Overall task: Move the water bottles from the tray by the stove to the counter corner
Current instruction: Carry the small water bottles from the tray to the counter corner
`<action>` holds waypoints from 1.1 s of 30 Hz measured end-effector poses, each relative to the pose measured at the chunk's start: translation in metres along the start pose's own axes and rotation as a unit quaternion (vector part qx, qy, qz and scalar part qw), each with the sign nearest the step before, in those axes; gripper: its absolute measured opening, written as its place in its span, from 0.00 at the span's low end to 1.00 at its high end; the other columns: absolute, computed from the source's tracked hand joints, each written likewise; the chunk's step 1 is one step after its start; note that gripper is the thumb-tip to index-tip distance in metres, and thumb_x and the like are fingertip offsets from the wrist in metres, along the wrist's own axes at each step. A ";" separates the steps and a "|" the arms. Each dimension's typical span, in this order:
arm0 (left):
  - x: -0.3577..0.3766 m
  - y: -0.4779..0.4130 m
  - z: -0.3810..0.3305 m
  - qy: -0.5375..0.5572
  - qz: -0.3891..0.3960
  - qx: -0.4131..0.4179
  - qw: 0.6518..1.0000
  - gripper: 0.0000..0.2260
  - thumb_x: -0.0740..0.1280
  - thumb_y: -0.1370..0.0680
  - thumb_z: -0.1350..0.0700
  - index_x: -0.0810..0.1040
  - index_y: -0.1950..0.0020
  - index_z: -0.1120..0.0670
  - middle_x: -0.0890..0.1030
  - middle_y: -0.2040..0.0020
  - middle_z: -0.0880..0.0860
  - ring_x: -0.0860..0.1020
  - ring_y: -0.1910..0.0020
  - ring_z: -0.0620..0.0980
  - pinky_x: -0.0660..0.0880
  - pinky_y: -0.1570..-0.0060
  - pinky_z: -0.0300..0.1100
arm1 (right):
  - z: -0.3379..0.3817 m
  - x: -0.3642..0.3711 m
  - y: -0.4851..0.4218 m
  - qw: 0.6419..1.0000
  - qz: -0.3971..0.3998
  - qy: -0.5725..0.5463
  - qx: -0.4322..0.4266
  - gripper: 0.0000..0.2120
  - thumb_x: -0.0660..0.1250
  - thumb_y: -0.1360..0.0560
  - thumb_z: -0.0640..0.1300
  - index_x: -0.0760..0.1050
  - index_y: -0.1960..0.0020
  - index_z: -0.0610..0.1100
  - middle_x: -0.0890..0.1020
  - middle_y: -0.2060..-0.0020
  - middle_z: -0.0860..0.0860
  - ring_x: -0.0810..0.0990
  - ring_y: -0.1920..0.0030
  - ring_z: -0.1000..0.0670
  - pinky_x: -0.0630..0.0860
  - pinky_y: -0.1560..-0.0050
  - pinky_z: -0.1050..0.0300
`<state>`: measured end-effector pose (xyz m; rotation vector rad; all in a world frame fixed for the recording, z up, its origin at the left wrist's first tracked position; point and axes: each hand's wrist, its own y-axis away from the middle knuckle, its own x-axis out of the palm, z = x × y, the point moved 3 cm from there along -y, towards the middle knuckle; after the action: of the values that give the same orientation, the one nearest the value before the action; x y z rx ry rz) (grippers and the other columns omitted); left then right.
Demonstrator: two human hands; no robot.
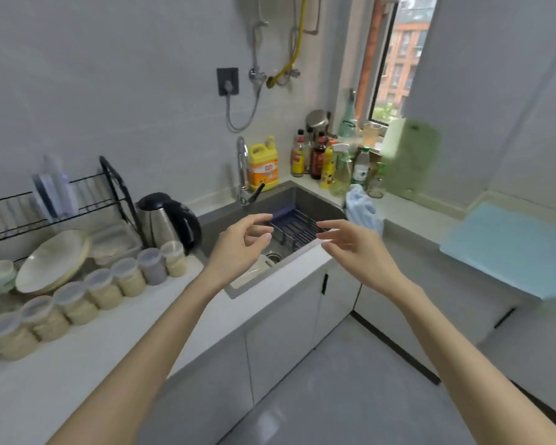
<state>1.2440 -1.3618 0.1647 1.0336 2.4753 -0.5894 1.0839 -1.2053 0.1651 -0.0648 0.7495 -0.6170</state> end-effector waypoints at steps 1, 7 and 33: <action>0.031 -0.012 -0.019 0.004 0.027 0.014 1.000 0.16 0.65 0.21 0.56 0.73 0.33 0.47 0.81 0.44 0.45 0.79 0.51 0.38 0.73 0.56 0.27 | -0.019 -0.031 0.012 0.999 -0.023 0.015 0.017 0.16 0.67 0.23 0.43 0.76 0.37 0.51 0.84 0.49 0.56 0.81 0.49 0.62 0.77 0.43 0.63; 0.178 -0.050 -0.104 0.035 0.144 0.067 0.987 0.17 0.65 0.21 0.55 0.73 0.32 0.47 0.81 0.42 0.47 0.79 0.49 0.41 0.74 0.51 0.33 | -0.096 -0.164 0.081 0.987 -0.114 0.077 0.083 0.16 0.67 0.24 0.40 0.77 0.37 0.49 0.84 0.50 0.56 0.82 0.50 0.59 0.78 0.43 0.61; 0.679 -0.090 -0.403 0.137 0.468 0.263 0.832 0.15 0.65 0.21 0.56 0.74 0.35 0.45 0.82 0.45 0.44 0.81 0.51 0.45 0.73 0.56 0.32 | -0.311 -0.526 0.315 0.815 -0.430 0.164 0.353 0.16 0.66 0.24 0.41 0.76 0.37 0.50 0.84 0.49 0.56 0.81 0.49 0.63 0.74 0.45 0.69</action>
<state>0.6589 -0.8242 0.1802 2.4496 1.6336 -0.8108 0.7416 -0.6096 0.1759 0.4276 0.7602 -1.7881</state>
